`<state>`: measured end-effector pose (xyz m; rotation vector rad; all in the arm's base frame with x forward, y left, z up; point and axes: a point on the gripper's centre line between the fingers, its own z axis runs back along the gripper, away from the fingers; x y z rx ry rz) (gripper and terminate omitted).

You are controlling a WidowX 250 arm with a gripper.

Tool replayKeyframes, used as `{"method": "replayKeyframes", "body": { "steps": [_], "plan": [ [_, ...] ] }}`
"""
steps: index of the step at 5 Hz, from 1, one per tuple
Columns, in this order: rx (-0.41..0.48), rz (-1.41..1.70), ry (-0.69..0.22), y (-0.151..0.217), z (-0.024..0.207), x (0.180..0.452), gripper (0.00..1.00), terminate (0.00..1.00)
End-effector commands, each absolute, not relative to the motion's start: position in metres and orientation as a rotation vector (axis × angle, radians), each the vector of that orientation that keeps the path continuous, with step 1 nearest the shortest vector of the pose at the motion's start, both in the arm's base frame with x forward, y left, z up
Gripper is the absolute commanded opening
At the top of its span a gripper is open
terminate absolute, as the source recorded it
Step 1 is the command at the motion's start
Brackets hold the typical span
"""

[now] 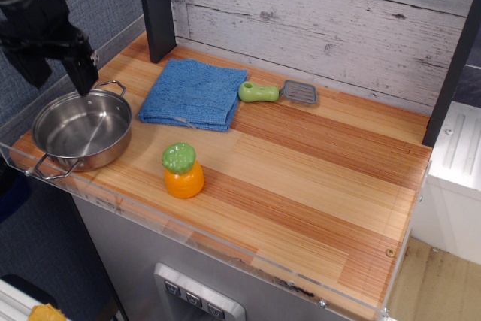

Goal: Put the spatula at the bottom of the table.

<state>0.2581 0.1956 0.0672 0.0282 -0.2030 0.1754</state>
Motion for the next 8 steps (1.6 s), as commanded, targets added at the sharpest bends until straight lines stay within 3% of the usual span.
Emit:
{"method": "replayKeyframes", "body": {
  "steps": [1, 4, 6, 8],
  "plan": [
    [0.167, -0.34, -0.233, 0.198, 0.087, 0.3, 1.0, 0.0],
    [0.193, -1.061, -0.278, 0.151, 0.082, 0.309, 1.0, 0.0],
    [0.148, -1.192, -0.342, 0.109, 0.087, 0.328, 1.0, 0.0],
    [0.116, -1.218, -0.338, 0.074, 0.083, 0.363, 1.0, 0.0]
  ]
}}
